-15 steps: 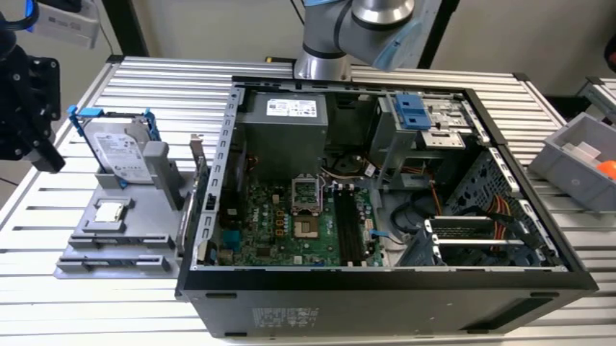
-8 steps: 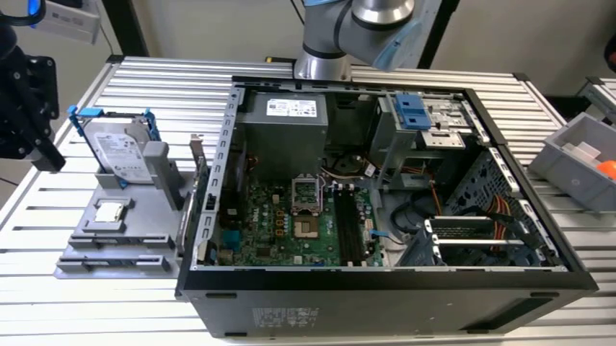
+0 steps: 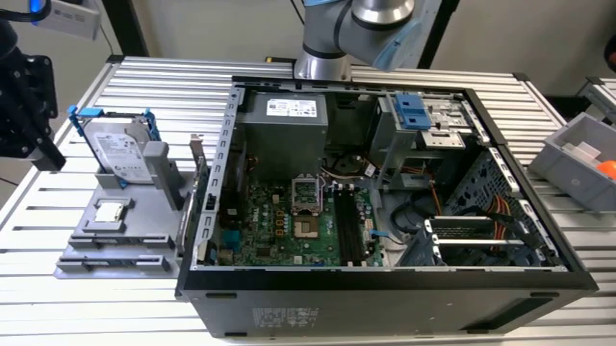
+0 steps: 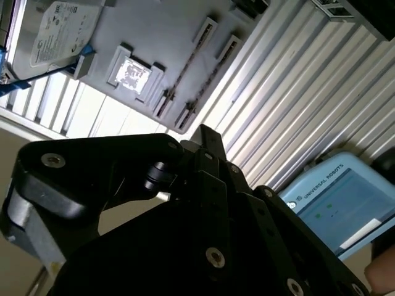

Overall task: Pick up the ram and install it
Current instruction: 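Pick up the ram and move it above insertion slot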

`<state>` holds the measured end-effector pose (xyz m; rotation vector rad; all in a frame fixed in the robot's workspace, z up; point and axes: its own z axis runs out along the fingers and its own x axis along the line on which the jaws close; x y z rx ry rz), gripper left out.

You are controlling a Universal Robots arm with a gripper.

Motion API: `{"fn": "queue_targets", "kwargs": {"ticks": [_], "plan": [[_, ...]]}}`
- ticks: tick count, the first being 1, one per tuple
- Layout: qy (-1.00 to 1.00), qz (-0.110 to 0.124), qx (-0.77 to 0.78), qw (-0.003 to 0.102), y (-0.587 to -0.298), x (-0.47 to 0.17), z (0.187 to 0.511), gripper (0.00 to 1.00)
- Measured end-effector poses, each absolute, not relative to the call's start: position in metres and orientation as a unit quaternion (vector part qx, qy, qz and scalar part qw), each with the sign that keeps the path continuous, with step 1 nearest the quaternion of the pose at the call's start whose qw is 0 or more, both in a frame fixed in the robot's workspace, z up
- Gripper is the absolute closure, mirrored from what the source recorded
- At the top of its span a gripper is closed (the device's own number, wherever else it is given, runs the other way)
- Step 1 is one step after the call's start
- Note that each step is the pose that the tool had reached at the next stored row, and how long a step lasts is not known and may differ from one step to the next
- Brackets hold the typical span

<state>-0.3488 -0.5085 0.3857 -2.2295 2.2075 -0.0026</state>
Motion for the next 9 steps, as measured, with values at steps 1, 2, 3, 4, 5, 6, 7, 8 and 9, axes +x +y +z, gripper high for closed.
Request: {"fn": "queue_targets", "kwargs": {"ticks": [1, 2, 3, 4, 5, 6, 7, 8, 9], "plan": [[0.701, -0.001, -0.713, 0.002, -0.5084, -0.3488, 0.3857, 1.00], [0.699, -0.001, -0.715, 0.002, -0.5084, -0.3488, 0.3857, 1.00], [0.697, -0.001, -0.717, 0.002, -0.5083, -0.3488, 0.3857, 1.00], [0.695, -0.001, -0.719, 0.002, -0.5083, -0.3487, 0.3857, 1.00], [0.694, -0.001, -0.720, 0.002, -0.5083, -0.3488, 0.3857, 1.00], [0.692, -0.001, -0.722, 0.002, -0.5082, -0.3488, 0.3857, 1.00], [0.691, -0.001, -0.723, 0.002, -0.5082, -0.3488, 0.3857, 1.00], [0.690, -0.001, -0.724, 0.002, -0.5082, -0.3488, 0.3857, 1.00], [0.689, -0.001, -0.725, 0.002, -0.5081, -0.3488, 0.3857, 1.00]]}}
